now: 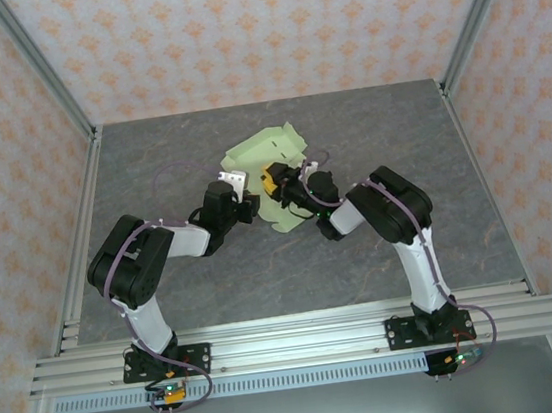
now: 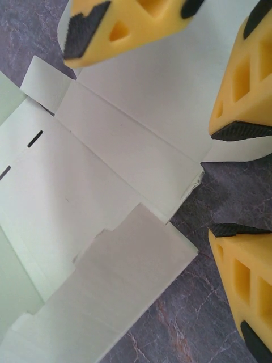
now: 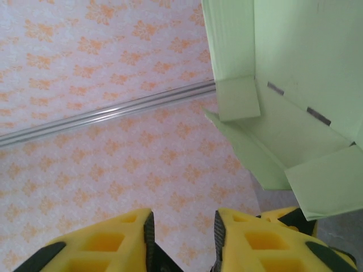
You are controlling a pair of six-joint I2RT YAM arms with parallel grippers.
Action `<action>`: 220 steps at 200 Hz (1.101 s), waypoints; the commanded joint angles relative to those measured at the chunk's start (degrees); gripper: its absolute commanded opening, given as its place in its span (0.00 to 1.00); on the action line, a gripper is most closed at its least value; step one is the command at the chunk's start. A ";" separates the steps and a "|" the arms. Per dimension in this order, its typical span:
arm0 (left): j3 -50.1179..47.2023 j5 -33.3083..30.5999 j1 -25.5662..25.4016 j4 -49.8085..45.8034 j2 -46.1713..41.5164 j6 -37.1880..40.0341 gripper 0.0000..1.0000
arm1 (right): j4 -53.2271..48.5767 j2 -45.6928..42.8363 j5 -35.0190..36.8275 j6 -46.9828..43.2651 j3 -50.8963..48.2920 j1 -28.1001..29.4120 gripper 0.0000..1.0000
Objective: Fold the paper box
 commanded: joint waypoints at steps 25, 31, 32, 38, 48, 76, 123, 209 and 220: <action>-2.98 0.20 1.57 2.78 -7.02 -6.57 0.52 | -9.31 -7.65 -1.20 -6.47 -0.83 -3.57 0.38; -3.51 0.15 2.08 2.87 -8.09 -8.14 0.53 | -11.77 -8.52 -1.75 -7.73 -0.57 -4.06 0.38; -3.55 0.13 2.17 2.84 -8.28 -8.39 0.53 | -12.39 -8.67 -1.77 -7.90 -0.52 -4.15 0.38; -3.76 -0.14 2.74 2.43 -9.23 -10.13 0.55 | -15.21 -9.47 -2.35 -9.27 -0.17 -4.50 0.38; -3.04 -1.37 3.80 -0.23 -10.63 -13.52 0.59 | -20.46 -10.89 -2.98 -11.71 0.52 -4.93 0.38; 4.06 -0.97 7.17 -12.69 -9.87 -22.77 0.86 | -31.28 -14.34 -3.82 -18.92 2.71 -5.34 0.38; 18.88 1.62 9.07 -28.60 0.05 -31.55 0.99 | -44.69 -19.56 -3.55 -28.69 5.59 -5.39 0.40; 30.60 1.13 9.11 -39.84 8.51 -32.11 0.74 | -50.45 -20.10 -7.75 -32.65 8.98 -6.43 0.42; 30.51 1.23 9.11 -40.27 8.00 -31.36 0.67 | -50.66 -19.89 -8.50 -32.76 9.58 -6.48 0.42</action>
